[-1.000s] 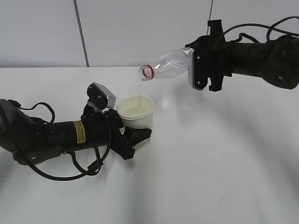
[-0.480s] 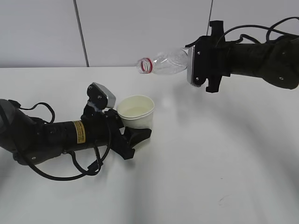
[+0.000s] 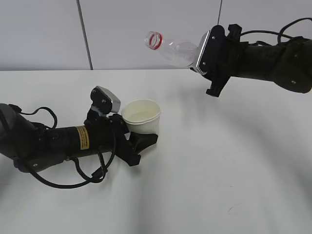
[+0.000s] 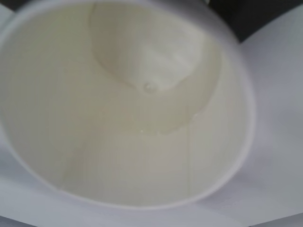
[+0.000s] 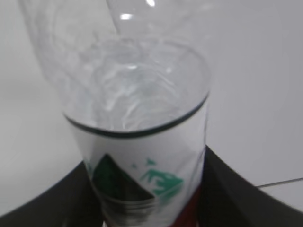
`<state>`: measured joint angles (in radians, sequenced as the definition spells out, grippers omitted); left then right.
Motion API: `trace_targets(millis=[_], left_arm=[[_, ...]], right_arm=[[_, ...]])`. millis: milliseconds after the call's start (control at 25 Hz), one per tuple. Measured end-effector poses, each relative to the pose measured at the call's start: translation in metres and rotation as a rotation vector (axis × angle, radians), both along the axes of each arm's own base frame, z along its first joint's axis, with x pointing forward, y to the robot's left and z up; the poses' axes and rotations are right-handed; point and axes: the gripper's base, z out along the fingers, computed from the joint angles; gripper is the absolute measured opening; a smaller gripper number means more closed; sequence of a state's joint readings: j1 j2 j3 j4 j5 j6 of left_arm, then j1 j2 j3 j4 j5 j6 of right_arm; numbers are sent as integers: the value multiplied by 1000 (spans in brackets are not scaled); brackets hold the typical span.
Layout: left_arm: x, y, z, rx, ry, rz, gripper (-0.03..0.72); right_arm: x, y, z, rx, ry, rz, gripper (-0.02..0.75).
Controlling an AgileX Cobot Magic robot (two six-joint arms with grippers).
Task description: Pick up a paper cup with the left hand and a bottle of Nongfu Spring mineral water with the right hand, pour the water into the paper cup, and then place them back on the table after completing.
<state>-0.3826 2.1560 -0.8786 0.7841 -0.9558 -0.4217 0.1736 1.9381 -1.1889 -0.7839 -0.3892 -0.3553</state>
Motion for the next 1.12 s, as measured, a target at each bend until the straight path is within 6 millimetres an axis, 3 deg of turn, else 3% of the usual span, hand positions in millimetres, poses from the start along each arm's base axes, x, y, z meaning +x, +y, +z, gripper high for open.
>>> trace_targets(millis=[680, 1120], left_arm=[[1, 1, 0, -6, 2, 16, 396], [5, 3, 1, -22, 10, 65, 396]], right_arm=[[0, -1, -2, 447, 237, -207, 365], [-5, -22, -9, 664, 305, -262, 365]])
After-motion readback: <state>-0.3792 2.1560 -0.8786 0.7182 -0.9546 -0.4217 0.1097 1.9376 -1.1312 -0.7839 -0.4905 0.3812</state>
